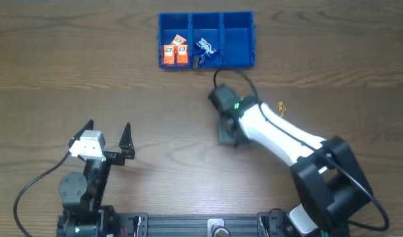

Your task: Sort Candies Into Trays

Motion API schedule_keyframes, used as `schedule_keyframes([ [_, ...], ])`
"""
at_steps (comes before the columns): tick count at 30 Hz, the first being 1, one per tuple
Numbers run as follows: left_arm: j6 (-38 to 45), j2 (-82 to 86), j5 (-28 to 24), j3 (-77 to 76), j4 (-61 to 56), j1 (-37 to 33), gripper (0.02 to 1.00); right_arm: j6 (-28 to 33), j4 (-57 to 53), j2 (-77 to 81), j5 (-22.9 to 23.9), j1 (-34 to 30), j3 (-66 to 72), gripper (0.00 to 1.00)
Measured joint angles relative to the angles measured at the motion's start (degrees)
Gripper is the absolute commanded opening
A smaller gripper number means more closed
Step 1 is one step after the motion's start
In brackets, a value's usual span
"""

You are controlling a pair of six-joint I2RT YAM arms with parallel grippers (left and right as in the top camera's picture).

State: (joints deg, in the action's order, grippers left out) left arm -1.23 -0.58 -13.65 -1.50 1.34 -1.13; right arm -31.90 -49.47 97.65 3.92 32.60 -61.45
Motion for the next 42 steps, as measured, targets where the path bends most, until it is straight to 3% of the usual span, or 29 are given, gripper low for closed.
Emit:
schedule_keyframes([
  [5, 0.0, 0.0, -0.02, 0.0, 0.02, 0.0, 0.998, 3.98, -4.17, -0.26, 5.44, -5.38, -21.35, 0.108],
  [11, 0.0, 0.0, 0.0, 0.0, 0.0, 0.0, 0.996, 9.88, 2.43, 3.3, 11.61, -10.05, -40.26, 0.11],
  [18, 0.0, 0.0, 0.0, 0.0, 0.0, 0.0, 0.998, 12.92, 12.37, 16.26, 13.11, -12.72, -43.08, 0.11],
  [25, 0.0, 0.0, 0.0, 0.0, 0.0, 0.0, 0.998, 13.51, 15.52, 22.91, 13.33, -13.64, -42.69, 0.139],
  [29, 0.0, 0.0, 0.0, 0.0, 0.0, 0.0, 0.998, 13.55, 16.61, 22.97, 13.46, -13.64, -42.69, 0.251],
  [35, 0.0, 0.0, 0.0, 0.0, 0.02, 0.0, 0.998, 14.32, 16.74, 22.99, 13.44, -13.62, -42.69, 0.603],
  [42, 0.0, 0.0, 0.0, 0.0, 0.0, 0.0, 0.998, 16.04, 16.11, 22.99, 13.49, -13.25, -42.71, 0.643],
])
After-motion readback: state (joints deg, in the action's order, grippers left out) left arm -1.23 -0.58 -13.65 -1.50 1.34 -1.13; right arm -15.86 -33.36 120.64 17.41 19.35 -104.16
